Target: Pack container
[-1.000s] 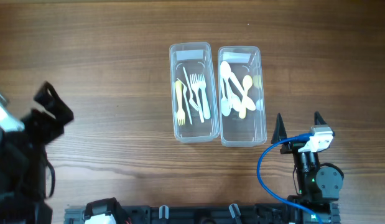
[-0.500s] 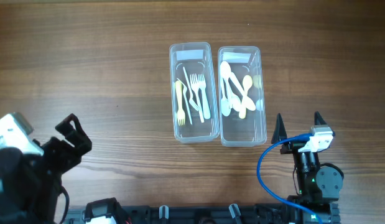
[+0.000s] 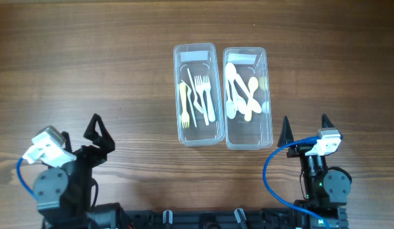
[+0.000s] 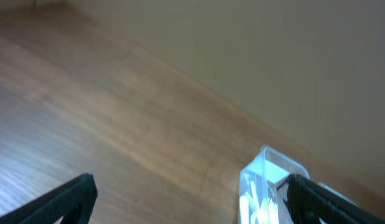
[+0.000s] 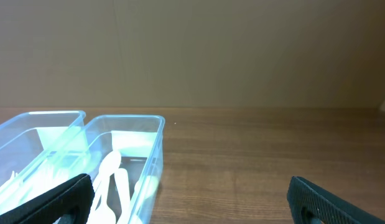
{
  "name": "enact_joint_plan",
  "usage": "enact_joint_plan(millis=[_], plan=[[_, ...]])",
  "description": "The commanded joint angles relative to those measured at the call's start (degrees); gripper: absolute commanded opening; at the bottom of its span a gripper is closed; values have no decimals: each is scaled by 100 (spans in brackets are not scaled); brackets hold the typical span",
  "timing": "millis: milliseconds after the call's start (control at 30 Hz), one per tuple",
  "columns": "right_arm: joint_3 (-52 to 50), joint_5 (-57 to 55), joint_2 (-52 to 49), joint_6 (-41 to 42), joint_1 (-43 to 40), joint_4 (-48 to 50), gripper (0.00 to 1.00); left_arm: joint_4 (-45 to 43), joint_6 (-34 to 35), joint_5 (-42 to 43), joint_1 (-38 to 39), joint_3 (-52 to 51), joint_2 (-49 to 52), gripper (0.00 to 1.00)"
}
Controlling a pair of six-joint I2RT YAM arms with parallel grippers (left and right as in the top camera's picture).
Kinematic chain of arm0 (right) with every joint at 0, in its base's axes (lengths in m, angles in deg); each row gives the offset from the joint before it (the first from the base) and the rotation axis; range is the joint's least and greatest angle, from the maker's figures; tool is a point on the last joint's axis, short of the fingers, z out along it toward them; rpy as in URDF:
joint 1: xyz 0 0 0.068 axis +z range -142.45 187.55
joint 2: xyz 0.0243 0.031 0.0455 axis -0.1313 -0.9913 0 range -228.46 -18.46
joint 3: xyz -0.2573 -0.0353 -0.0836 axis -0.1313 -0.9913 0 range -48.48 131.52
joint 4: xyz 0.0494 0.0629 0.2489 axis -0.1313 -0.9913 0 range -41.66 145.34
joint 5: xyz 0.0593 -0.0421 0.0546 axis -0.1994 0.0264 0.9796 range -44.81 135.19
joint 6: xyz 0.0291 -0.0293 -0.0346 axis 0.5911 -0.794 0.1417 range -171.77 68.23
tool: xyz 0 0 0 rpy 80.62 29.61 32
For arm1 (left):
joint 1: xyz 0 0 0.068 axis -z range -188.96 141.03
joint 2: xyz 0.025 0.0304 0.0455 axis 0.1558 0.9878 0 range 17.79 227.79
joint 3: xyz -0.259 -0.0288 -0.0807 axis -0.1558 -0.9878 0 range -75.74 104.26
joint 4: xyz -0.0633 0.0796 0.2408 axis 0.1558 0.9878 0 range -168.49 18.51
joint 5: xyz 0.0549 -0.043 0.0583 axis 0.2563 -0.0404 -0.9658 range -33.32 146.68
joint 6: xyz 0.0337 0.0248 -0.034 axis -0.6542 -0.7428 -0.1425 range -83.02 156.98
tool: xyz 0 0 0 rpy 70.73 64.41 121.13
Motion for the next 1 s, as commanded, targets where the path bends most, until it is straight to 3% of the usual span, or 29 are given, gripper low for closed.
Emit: enact_joint_plan(millis=[0,267,967], plan=[[-4,107,79,-72,-28,20,100,-765,116,70,118,-1001,-457,100],[-4,107,79,-72,-28,20,100,-1478,90,70,118,-2249,-1126,100],[-4,107,79,-72,-28,20,100,-1622,52,-81,428,-3008,-1585,100]])
